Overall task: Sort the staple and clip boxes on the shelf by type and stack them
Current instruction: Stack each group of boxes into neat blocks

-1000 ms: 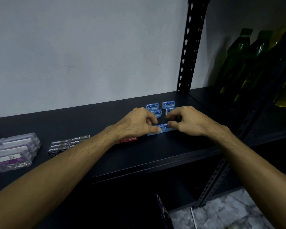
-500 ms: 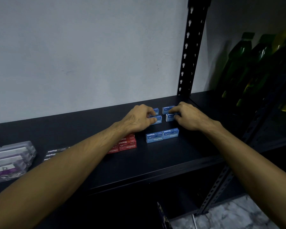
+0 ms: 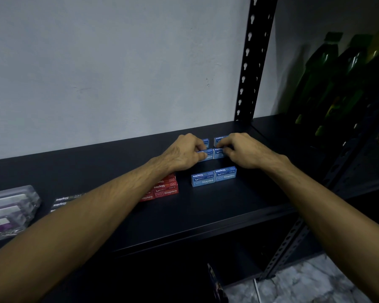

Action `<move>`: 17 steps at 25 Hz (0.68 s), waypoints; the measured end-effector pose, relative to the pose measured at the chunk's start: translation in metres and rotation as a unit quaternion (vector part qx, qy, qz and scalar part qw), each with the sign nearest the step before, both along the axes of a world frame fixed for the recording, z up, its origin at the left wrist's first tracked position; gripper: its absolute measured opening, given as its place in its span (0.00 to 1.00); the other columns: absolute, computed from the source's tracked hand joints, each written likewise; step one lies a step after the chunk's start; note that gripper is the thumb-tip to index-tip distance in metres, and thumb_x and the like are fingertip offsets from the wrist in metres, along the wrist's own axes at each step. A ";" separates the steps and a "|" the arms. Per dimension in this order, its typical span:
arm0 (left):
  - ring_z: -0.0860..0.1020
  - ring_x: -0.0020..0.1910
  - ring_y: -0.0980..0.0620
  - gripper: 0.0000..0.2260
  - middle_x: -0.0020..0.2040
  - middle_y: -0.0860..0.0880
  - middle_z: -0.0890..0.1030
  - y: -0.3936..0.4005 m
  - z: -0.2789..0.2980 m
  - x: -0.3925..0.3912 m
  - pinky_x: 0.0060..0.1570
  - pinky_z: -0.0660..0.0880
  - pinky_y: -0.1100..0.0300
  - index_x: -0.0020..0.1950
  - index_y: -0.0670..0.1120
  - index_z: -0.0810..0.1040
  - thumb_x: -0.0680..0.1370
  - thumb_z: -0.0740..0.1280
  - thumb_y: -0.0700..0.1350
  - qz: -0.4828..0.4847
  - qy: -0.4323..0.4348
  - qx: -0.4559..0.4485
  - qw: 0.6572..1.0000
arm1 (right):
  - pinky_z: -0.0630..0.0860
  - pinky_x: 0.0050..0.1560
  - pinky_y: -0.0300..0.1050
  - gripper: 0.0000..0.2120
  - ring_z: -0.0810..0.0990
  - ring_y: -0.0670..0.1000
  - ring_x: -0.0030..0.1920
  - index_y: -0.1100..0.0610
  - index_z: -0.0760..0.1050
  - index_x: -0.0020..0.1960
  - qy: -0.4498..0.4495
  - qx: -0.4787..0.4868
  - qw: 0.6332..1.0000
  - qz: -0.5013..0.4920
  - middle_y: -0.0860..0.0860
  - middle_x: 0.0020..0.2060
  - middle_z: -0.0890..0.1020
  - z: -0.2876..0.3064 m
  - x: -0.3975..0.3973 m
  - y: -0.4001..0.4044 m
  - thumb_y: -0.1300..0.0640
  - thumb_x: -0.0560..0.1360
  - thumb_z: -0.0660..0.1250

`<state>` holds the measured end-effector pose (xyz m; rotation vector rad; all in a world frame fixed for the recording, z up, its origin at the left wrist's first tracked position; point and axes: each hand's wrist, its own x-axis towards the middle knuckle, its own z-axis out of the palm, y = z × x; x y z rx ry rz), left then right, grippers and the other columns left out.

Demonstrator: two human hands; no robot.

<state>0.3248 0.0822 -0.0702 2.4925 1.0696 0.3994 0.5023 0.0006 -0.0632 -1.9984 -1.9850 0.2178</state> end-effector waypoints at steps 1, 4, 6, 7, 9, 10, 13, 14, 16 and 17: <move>0.81 0.46 0.53 0.08 0.47 0.49 0.83 0.000 0.000 0.000 0.51 0.79 0.55 0.52 0.47 0.84 0.77 0.70 0.48 -0.002 0.000 0.000 1.000 | 0.68 0.50 0.39 0.15 0.76 0.45 0.52 0.53 0.79 0.63 0.002 -0.002 1.000 0.003 0.49 0.58 0.81 0.000 -0.001 0.000 0.61 0.81 0.59; 0.82 0.46 0.54 0.07 0.46 0.50 0.84 0.000 0.000 -0.001 0.50 0.79 0.56 0.52 0.47 0.84 0.77 0.70 0.47 -0.006 0.001 -0.006 1.000 | 0.68 0.52 0.39 0.15 0.76 0.45 0.55 0.53 0.79 0.64 0.010 -0.008 1.000 0.003 0.49 0.60 0.80 0.000 -0.001 0.001 0.61 0.81 0.60; 0.81 0.44 0.56 0.08 0.45 0.52 0.83 -0.001 0.002 -0.002 0.47 0.78 0.60 0.52 0.47 0.84 0.78 0.69 0.48 -0.008 -0.009 -0.018 1.000 | 0.68 0.52 0.39 0.15 0.77 0.45 0.55 0.52 0.79 0.63 0.024 -0.012 1.000 0.004 0.48 0.58 0.80 0.000 -0.001 0.001 0.60 0.81 0.60; 0.79 0.42 0.59 0.08 0.43 0.54 0.82 -0.002 0.003 -0.004 0.44 0.75 0.64 0.52 0.47 0.84 0.79 0.67 0.48 -0.010 -0.014 -0.024 1.000 | 0.68 0.52 0.39 0.15 0.76 0.44 0.54 0.52 0.80 0.62 0.033 -0.015 0.999 0.004 0.47 0.57 0.80 0.000 -0.001 0.001 0.60 0.81 0.60; 0.76 0.37 0.62 0.09 0.37 0.59 0.78 -0.005 0.005 -0.006 0.37 0.69 0.70 0.53 0.46 0.84 0.80 0.65 0.48 -0.013 -0.017 -0.033 0.999 | 0.68 0.52 0.39 0.14 0.75 0.43 0.51 0.51 0.80 0.61 0.049 -0.025 0.998 0.003 0.45 0.53 0.80 0.001 -0.001 0.000 0.59 0.81 0.60; 0.75 0.35 0.64 0.09 0.35 0.60 0.76 -0.006 0.006 -0.008 0.35 0.67 0.72 0.52 0.46 0.84 0.81 0.65 0.47 -0.014 -0.015 -0.040 0.999 | 0.68 0.51 0.39 0.13 0.76 0.43 0.51 0.50 0.81 0.60 0.055 -0.030 0.998 0.002 0.44 0.52 0.80 0.002 -0.002 -0.001 0.59 0.81 0.60; 0.77 0.30 0.67 0.07 0.34 0.61 0.77 -0.009 0.010 -0.015 0.30 0.68 0.76 0.50 0.48 0.84 0.80 0.65 0.46 -0.022 -0.008 -0.064 0.998 | 0.70 0.46 0.38 0.11 0.77 0.41 0.46 0.48 0.82 0.55 0.069 -0.042 0.997 0.004 0.42 0.47 0.80 0.003 -0.004 -0.002 0.57 0.81 0.61; 0.79 0.31 0.66 0.07 0.35 0.61 0.78 -0.010 0.011 -0.017 0.32 0.70 0.75 0.49 0.49 0.84 0.80 0.66 0.45 -0.027 -0.006 -0.072 0.997 | 0.70 0.44 0.37 0.11 0.77 0.39 0.45 0.47 0.82 0.54 0.072 -0.047 0.996 0.005 0.42 0.46 0.80 0.003 -0.004 -0.003 0.57 0.80 0.62; 0.82 0.34 0.59 0.07 0.37 0.58 0.81 -0.012 0.012 -0.020 0.39 0.76 0.67 0.46 0.50 0.83 0.80 0.66 0.46 -0.038 0.000 -0.082 0.996 | 0.70 0.41 0.34 0.10 0.77 0.37 0.43 0.47 0.82 0.52 0.076 -0.053 0.996 0.007 0.41 0.44 0.81 0.005 -0.006 -0.006 0.57 0.80 0.63; 0.83 0.35 0.56 0.07 0.36 0.56 0.82 -0.013 0.012 -0.021 0.42 0.78 0.62 0.46 0.50 0.83 0.80 0.66 0.47 -0.044 0.005 -0.084 0.995 | 0.70 0.41 0.33 0.10 0.77 0.36 0.43 0.48 0.82 0.52 0.078 -0.056 0.995 0.008 0.41 0.43 0.81 0.007 -0.007 -0.008 0.57 0.80 0.63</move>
